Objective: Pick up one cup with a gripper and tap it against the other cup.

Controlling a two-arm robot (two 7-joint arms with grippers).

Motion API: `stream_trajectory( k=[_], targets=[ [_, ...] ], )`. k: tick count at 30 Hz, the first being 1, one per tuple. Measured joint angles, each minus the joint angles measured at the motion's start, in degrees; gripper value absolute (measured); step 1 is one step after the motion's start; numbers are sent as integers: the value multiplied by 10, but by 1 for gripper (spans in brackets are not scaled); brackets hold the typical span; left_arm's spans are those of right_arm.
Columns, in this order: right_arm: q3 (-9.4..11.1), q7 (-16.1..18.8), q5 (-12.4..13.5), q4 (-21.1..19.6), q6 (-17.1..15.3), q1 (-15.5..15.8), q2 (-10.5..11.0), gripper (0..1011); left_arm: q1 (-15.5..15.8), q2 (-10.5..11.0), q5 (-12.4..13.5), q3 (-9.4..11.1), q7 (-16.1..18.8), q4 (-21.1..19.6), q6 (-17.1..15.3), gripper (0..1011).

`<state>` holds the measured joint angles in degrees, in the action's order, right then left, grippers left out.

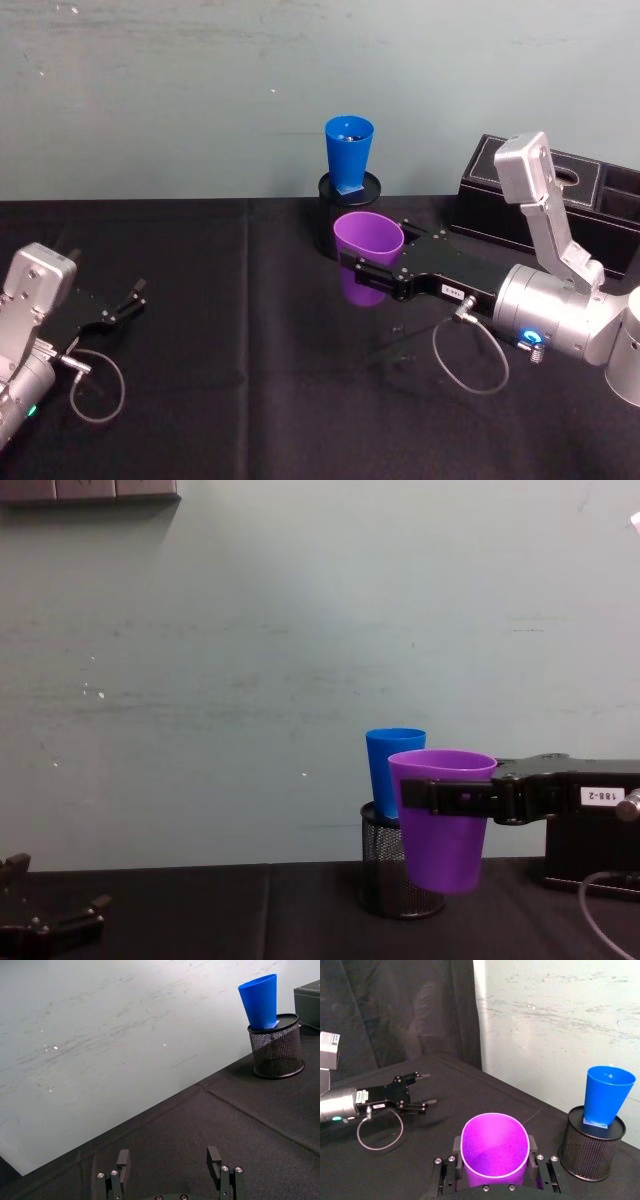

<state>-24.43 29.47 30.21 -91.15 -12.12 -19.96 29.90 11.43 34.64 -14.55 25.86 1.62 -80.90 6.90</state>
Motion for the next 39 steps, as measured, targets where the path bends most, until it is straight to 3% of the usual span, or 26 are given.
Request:
stream_trajectory(
  k=[8, 13, 22, 28, 39],
  targets=[
    [-3, -8, 8, 10, 8, -19, -6, 715, 0, 0, 0, 0, 0, 0, 0, 1000],
    [-12, -11, 7, 34, 11, -51, -21, 715, 0, 0, 0, 0, 0, 0, 0, 1000],
    [-31, -11, -2, 128, 12, -139, -67, 715, 0, 0, 0, 0, 0, 0, 0, 1000],
    [-32, -11, -1, 189, 12, -179, -93, 715, 0, 0, 0, 0, 0, 0, 0, 1000],
    [-34, -10, 3, 264, 2, -217, -118, 715, 0, 0, 0, 0, 0, 0, 0, 1000]
  ],
)
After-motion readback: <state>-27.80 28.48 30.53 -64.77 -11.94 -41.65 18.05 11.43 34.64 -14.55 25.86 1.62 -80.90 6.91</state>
